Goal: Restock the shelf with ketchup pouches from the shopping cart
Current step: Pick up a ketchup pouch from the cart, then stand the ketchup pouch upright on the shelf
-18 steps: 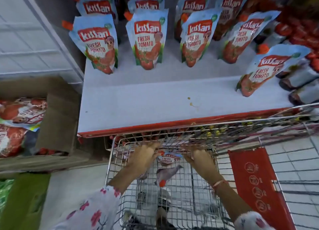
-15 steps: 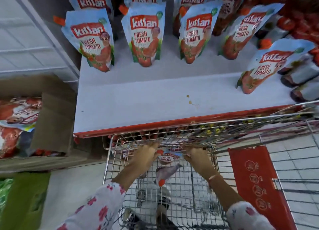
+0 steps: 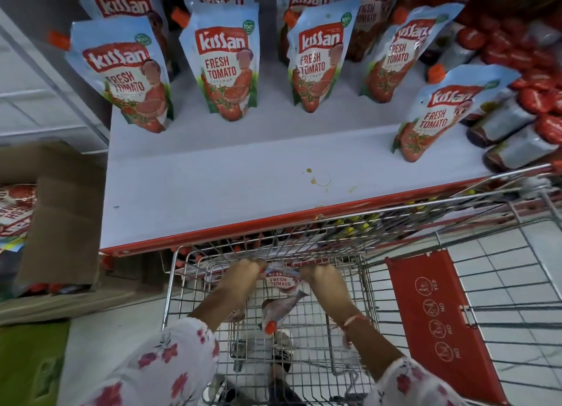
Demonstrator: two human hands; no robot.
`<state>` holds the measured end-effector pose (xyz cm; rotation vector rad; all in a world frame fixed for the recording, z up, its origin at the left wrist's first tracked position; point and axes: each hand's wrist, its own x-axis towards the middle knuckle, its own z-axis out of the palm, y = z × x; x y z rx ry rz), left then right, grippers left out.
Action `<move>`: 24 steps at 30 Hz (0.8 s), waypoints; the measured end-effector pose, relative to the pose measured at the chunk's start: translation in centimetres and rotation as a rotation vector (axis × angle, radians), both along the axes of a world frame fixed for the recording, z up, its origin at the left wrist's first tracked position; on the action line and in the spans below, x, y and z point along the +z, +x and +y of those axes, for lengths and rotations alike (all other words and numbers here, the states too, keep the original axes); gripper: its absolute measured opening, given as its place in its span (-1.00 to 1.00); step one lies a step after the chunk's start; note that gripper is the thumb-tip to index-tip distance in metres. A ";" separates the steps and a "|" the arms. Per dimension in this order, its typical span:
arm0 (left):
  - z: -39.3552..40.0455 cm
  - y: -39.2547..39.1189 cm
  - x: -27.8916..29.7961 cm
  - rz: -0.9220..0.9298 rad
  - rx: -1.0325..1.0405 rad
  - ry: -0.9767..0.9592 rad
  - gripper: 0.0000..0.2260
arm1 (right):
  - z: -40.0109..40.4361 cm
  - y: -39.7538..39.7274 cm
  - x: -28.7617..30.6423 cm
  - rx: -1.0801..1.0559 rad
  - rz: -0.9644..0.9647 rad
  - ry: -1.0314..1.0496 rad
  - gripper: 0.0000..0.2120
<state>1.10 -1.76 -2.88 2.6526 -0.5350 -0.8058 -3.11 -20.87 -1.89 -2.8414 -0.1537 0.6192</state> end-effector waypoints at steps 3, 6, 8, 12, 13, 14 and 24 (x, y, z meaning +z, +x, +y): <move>0.6 -0.5 1.9 -0.115 -0.046 -0.134 -0.65 | -1.2 -0.7 1.5 -0.131 -0.110 0.220 -0.83; 1.2 -1.3 4.2 -0.226 -0.034 -0.256 -0.63 | -2.3 -1.5 3.6 -0.184 -0.248 0.388 -0.87; 1.4 -1.8 5.8 -0.254 -0.007 -0.339 -0.61 | -2.8 -1.7 5.5 -0.179 -0.333 0.482 -0.87; 1.5 -2.2 9.0 -0.326 0.003 -0.463 -0.59 | -3.5 -1.8 9.5 -0.180 -0.450 0.546 -0.89; 1.5 -2.2 9.9 -0.354 -0.005 -0.487 -0.55 | -3.6 -1.7 10.4 -0.173 -0.474 0.545 -0.89; 1.5 -2.1 10.8 -0.387 -0.022 -0.503 -0.52 | -3.8 -1.7 11.3 -0.165 -0.500 0.543 -0.88; 0.2 -1.1 19.7 -0.584 -0.034 -0.665 -0.66 | -4.9 -0.7 20.3 -0.224 -0.709 0.709 -0.86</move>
